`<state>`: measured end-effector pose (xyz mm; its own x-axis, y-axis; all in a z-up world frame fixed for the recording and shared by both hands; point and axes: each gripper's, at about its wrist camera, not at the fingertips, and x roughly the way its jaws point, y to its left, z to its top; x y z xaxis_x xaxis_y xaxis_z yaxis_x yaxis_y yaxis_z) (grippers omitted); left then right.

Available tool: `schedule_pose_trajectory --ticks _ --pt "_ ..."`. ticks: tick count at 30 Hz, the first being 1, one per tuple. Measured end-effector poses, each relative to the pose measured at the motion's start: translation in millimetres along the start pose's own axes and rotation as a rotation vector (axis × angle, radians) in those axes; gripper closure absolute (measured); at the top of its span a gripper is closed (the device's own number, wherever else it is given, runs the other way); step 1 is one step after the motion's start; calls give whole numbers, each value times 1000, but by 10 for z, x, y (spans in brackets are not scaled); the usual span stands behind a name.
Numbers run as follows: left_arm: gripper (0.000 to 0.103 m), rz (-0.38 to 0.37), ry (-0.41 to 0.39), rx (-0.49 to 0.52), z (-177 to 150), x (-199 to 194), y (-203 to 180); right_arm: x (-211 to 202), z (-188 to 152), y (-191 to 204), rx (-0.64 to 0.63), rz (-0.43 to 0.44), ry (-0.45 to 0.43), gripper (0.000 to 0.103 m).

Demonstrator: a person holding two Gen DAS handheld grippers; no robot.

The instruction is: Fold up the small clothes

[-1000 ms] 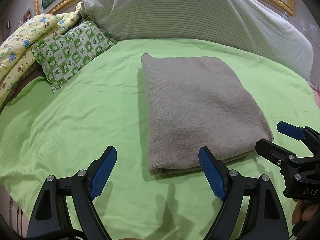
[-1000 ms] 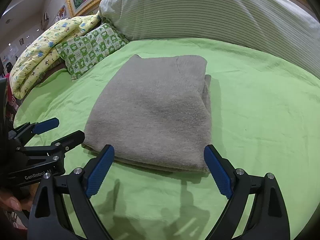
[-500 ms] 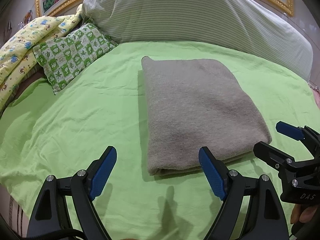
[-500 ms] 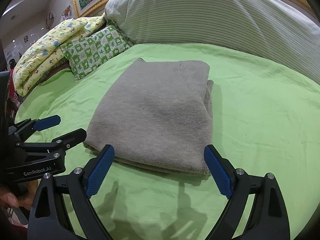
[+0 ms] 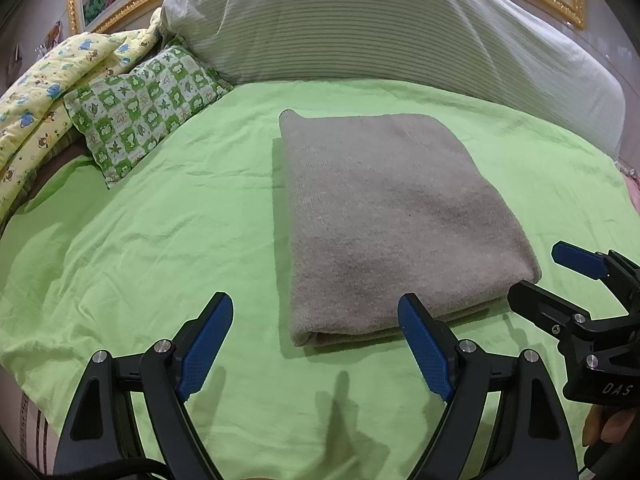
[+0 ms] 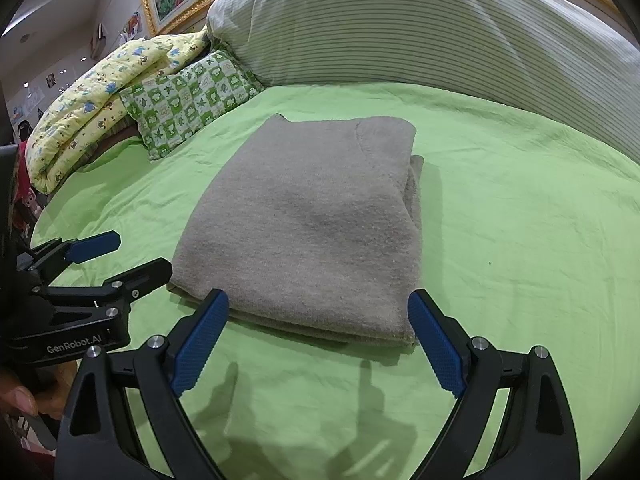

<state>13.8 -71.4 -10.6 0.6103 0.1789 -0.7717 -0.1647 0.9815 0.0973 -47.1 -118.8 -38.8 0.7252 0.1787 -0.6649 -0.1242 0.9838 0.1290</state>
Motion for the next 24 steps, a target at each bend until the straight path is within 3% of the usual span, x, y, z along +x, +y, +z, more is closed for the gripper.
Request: schedule_pose_trajectory --ticks 24 --pt "18 -17 9 8 11 16 -21 -17 39 -17 18 4 -7 12"
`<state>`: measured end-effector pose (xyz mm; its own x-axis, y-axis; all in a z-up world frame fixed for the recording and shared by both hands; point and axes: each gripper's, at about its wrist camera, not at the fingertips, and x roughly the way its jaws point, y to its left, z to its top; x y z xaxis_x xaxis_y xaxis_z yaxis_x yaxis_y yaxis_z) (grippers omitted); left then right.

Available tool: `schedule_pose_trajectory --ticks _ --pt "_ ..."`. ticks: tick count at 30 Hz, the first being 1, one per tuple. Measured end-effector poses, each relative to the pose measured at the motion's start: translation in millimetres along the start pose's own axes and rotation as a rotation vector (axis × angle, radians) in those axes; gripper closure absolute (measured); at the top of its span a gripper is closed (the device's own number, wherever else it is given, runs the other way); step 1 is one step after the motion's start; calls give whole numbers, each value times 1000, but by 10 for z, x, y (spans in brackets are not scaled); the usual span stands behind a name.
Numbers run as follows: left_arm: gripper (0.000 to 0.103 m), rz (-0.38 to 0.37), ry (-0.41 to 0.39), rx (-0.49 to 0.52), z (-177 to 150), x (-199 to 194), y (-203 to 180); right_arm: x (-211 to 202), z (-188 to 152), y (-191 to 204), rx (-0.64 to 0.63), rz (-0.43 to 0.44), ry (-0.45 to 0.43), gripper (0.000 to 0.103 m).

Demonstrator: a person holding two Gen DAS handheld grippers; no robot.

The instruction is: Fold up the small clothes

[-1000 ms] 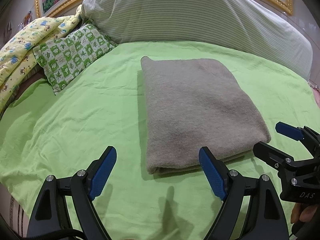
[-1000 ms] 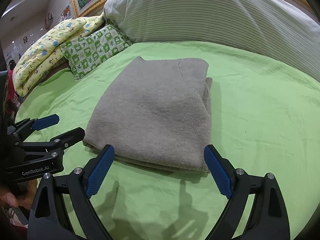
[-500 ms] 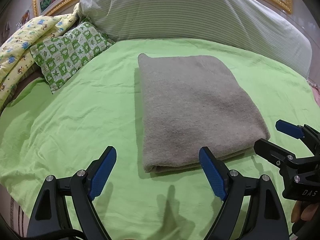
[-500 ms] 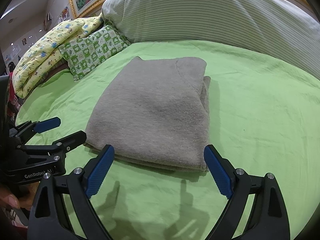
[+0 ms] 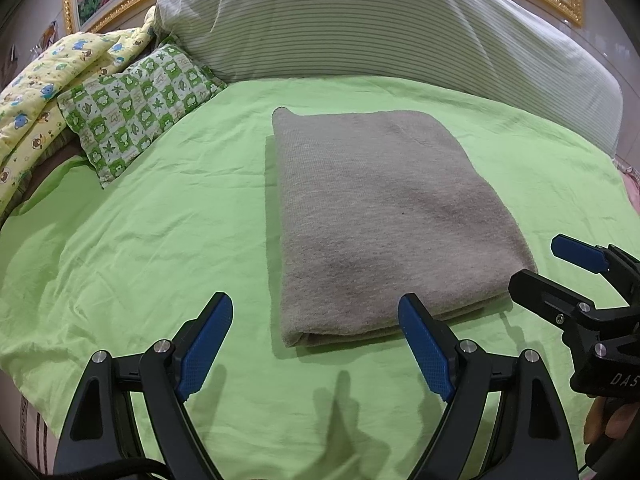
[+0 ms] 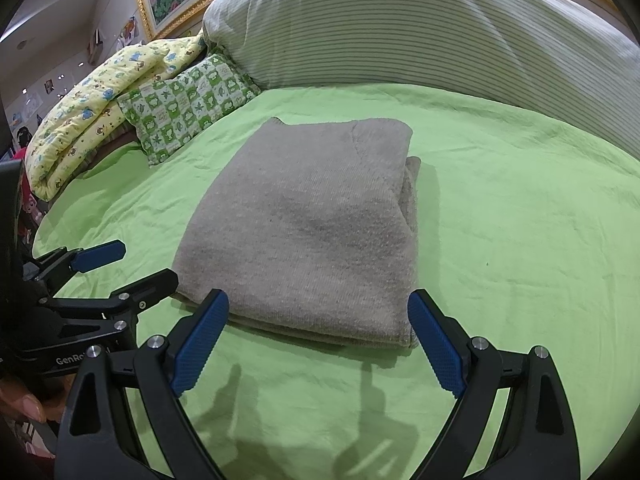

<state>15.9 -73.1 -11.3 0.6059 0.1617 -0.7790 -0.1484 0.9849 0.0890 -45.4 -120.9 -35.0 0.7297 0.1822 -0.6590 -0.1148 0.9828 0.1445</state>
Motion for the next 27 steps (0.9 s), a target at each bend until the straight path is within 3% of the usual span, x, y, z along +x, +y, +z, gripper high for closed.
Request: schedule_pose_trajectory --ticks 27 --pt "17 -5 3 1 17 36 30 -1 0 32 7 1 0 12"
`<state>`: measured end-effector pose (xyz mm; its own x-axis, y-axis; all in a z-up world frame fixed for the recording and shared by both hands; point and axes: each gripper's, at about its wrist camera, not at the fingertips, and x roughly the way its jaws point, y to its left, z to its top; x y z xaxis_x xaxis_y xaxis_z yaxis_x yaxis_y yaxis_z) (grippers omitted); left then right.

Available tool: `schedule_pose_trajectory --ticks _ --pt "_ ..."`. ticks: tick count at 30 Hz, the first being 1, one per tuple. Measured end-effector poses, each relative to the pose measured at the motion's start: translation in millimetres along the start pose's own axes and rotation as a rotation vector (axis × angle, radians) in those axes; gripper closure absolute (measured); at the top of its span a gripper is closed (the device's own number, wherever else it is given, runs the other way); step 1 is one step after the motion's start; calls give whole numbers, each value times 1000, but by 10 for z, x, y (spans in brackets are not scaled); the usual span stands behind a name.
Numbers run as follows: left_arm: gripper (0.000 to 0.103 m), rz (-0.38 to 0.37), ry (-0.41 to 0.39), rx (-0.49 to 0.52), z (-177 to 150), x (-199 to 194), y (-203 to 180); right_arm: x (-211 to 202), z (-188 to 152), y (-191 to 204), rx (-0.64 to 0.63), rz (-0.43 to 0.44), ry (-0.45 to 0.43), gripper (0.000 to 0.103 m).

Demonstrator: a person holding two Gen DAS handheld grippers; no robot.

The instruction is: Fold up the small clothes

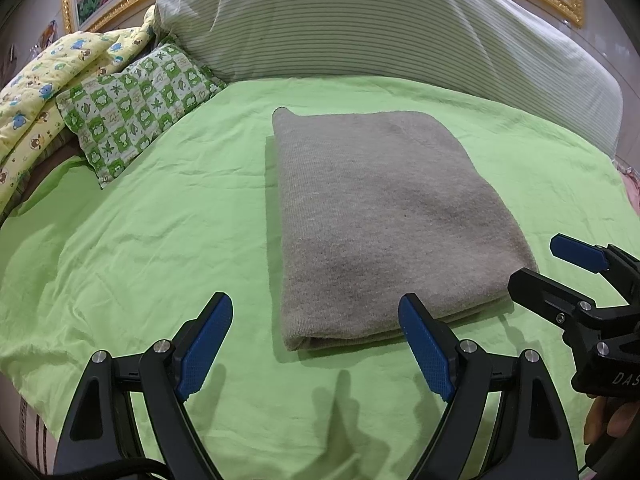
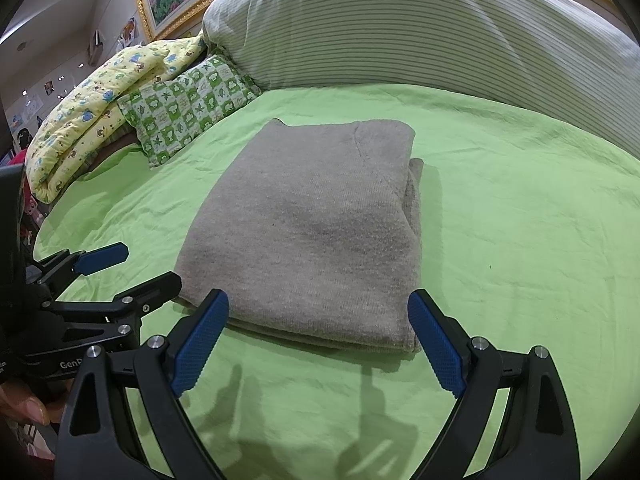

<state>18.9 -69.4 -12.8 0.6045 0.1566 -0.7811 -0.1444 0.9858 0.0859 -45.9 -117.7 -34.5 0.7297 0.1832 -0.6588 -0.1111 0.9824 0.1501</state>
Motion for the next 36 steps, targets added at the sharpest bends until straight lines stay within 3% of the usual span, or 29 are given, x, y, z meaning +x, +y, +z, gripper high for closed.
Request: schedule_pose_trajectory --ticks 36 --pt "17 -1 7 1 51 45 -25 42 104 -80 13 4 4 12"
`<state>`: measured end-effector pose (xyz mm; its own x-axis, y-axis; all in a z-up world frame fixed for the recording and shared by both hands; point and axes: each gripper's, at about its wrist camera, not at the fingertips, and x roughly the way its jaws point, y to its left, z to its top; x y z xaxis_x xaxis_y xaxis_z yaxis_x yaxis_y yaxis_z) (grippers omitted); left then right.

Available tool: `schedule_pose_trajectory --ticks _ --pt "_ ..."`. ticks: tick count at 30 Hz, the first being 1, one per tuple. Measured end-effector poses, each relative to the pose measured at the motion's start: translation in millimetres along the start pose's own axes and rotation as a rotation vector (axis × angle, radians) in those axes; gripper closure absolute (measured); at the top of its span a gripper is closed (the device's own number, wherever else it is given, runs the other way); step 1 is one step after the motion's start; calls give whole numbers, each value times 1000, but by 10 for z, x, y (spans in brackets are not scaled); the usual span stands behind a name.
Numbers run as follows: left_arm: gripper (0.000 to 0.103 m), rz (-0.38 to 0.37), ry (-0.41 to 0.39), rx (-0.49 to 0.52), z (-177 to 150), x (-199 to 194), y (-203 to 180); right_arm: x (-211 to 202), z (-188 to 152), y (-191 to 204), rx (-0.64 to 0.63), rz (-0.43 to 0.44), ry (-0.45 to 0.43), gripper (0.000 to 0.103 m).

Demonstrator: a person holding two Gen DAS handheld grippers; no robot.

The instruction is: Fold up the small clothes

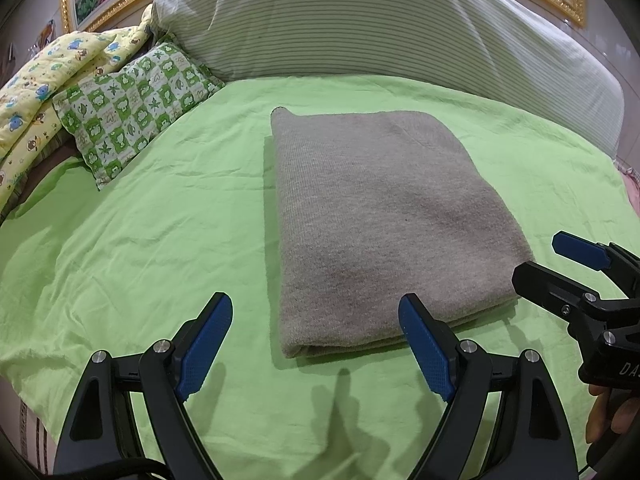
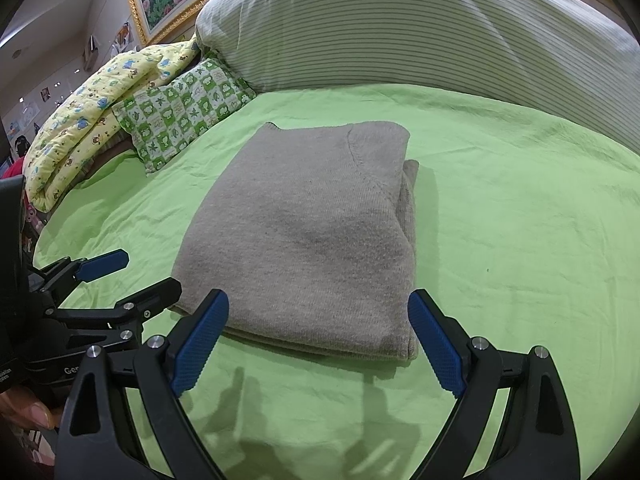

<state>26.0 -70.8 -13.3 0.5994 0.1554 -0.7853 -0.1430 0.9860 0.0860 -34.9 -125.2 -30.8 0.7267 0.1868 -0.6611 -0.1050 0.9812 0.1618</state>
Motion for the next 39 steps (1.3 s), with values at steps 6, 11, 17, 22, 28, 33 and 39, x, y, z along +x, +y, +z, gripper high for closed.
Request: schedule_pose_trajectory --ticks 6,11,17,22,28,33,39 --pt "17 0 0 1 4 5 2 1 1 -5 0 0 0 12" --pt "17 1 3 -1 13 16 13 -5 23 -16 11 -1 -2 12" --pt "17 5 1 -2 20 13 16 -3 33 -17 13 -2 -3 12" --pt "17 5 2 0 30 24 6 13 62 -55 19 1 -2 12" --pt "17 5 6 -2 40 28 2 3 67 -63 22 3 -7 12" --pt "17 7 9 0 48 38 -5 -4 72 -55 25 3 -9 12" --pt "17 3 8 -4 64 42 0 1 81 -64 24 7 -8 12"
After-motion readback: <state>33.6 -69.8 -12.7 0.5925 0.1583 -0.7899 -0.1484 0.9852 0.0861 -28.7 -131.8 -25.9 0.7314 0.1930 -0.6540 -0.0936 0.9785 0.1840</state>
